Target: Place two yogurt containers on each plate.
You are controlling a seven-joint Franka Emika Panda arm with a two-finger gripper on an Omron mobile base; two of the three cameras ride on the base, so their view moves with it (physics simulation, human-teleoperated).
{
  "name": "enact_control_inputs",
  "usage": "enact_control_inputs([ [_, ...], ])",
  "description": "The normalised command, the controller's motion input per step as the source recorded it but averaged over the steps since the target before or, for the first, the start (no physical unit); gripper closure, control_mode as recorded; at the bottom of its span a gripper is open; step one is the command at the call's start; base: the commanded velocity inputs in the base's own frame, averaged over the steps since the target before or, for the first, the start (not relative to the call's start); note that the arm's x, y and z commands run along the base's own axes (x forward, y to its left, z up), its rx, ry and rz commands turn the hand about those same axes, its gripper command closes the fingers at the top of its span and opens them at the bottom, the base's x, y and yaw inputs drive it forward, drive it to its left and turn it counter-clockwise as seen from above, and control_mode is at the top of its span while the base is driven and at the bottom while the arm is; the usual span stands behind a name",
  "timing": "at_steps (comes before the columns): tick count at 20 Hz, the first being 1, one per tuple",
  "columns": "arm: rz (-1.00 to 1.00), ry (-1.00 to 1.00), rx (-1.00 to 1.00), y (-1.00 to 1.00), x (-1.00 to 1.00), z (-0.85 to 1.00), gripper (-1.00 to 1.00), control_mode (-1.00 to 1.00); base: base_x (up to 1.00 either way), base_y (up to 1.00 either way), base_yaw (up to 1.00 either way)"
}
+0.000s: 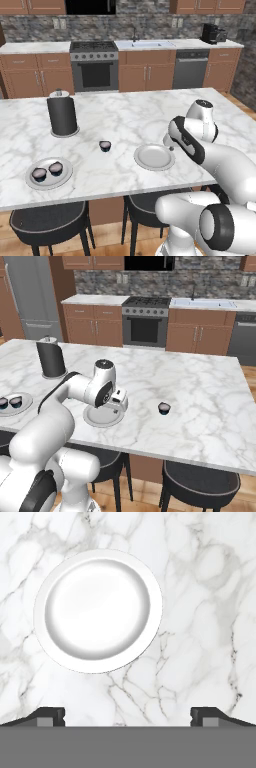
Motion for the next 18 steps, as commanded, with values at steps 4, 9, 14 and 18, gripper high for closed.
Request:
enact_control_inputs([
  [4, 0.0, 0.0, 0.0, 0.0, 0.0, 0.0, -1.0, 1.0, 0.0, 0.0, 0.0],
  [9, 0.0, 0.0, 0.0, 0.0, 0.0, 0.0, -1.0, 1.0, 0.0, 0.0, 0.0],
  [14, 0.0, 0.0, 0.0, 0.0, 0.0, 0.0, -1.0, -1.0, 0.0, 0.0, 0.0],
  [18, 0.0, 0.0, 0.0, 0.0, 0.0, 0.0, -1.0, -1.0, 0.0, 0.0, 0.0],
])
